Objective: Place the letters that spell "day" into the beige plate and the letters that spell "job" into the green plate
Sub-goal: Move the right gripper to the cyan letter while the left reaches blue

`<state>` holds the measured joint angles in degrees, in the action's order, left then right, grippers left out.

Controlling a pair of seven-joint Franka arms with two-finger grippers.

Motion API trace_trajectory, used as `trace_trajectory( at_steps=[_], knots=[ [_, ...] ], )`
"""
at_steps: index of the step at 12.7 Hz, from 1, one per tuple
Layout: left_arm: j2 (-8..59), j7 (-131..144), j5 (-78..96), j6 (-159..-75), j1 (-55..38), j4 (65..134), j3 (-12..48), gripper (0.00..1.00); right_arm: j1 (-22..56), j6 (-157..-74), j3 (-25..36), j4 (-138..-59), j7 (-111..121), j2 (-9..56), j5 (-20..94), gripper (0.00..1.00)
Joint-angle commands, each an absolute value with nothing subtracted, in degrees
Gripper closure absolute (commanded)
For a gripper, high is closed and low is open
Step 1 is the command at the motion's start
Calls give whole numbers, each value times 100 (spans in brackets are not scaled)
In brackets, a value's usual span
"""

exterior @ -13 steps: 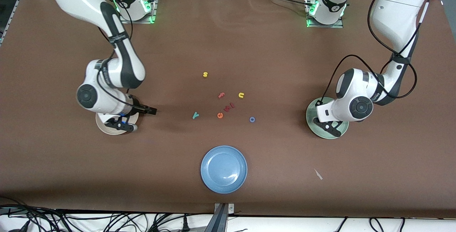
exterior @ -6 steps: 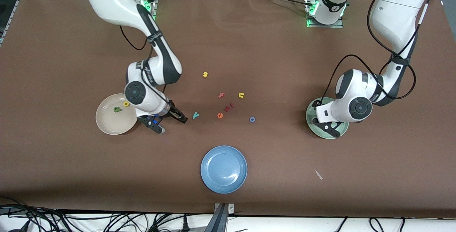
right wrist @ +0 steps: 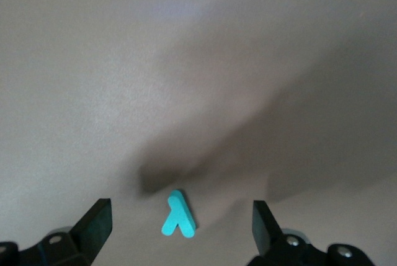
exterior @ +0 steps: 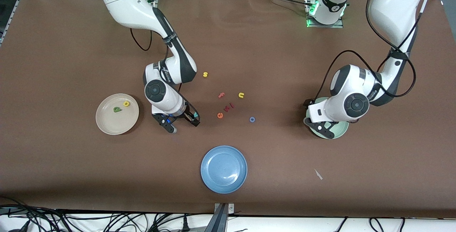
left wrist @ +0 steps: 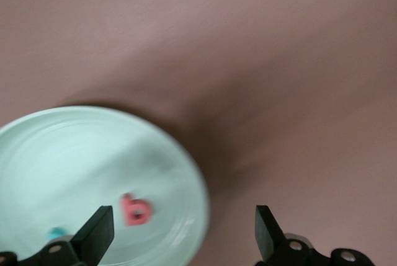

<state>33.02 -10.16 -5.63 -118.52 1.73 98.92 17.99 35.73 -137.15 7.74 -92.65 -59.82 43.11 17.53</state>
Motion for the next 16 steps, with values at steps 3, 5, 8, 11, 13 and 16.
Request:
trace_trajectory(
  at_steps=[3,5,8,11,13,16],
  knots=[
    [3296,893,-361,-11803,-25,9826,2259,0,3683,-13728,835,-8991,-6170,4570,1767,9],
    [3523,1456,-352,-11812,-472,9424,2259,0,3683,-13729,826,-8991,-6196,4597,1784,17],
    [3893,2266,-404,-12109,-861,9106,2250,0,3709,-13755,826,-8991,-6214,4632,1793,32],
    [4226,2390,-369,-12944,-1071,9123,2241,7,3735,-13772,826,-8991,-6214,4667,1819,43],
    [4385,2714,-413,-13498,-1125,9132,2224,8,3744,-13772,826,-8991,-6214,4667,1828,46],
    [4429,2900,-431,-13553,-1361,9132,2084,14,3753,-13772,826,-8930,-6214,4711,1837,50]
  ],
)
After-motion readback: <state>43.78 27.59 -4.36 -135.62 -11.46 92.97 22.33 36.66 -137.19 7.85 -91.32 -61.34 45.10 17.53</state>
